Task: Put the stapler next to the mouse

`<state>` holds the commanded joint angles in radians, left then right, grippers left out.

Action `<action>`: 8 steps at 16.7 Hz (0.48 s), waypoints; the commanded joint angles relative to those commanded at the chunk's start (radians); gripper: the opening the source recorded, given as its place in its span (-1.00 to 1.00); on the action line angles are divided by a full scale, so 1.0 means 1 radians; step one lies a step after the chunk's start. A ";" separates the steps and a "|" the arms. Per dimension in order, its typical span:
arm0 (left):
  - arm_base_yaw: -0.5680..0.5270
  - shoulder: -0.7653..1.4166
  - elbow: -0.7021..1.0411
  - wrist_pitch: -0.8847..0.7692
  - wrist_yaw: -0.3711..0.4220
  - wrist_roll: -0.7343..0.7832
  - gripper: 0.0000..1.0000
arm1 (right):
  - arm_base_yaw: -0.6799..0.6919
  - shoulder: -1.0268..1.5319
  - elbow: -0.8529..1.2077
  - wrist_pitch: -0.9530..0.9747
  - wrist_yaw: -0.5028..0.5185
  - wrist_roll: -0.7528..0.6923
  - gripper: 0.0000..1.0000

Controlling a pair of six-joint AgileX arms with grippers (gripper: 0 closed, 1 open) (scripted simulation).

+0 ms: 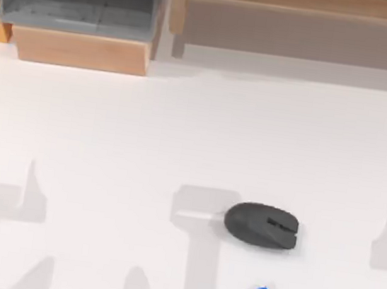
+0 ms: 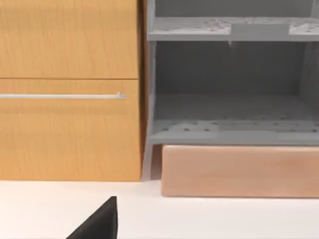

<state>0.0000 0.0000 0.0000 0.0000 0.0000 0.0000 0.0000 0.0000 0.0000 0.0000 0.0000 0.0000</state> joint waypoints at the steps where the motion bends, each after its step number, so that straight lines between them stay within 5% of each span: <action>1: 0.000 0.000 0.000 0.000 0.000 0.000 1.00 | 0.000 0.000 0.000 0.000 0.000 0.000 1.00; 8: 0.000 0.000 0.000 0.000 0.000 0.000 1.00 | 0.161 0.224 0.160 -0.148 -0.004 0.055 1.00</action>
<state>0.0000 0.0000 0.0000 0.0000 0.0000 0.0000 0.1613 0.2239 0.1598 -0.1476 -0.0038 0.0554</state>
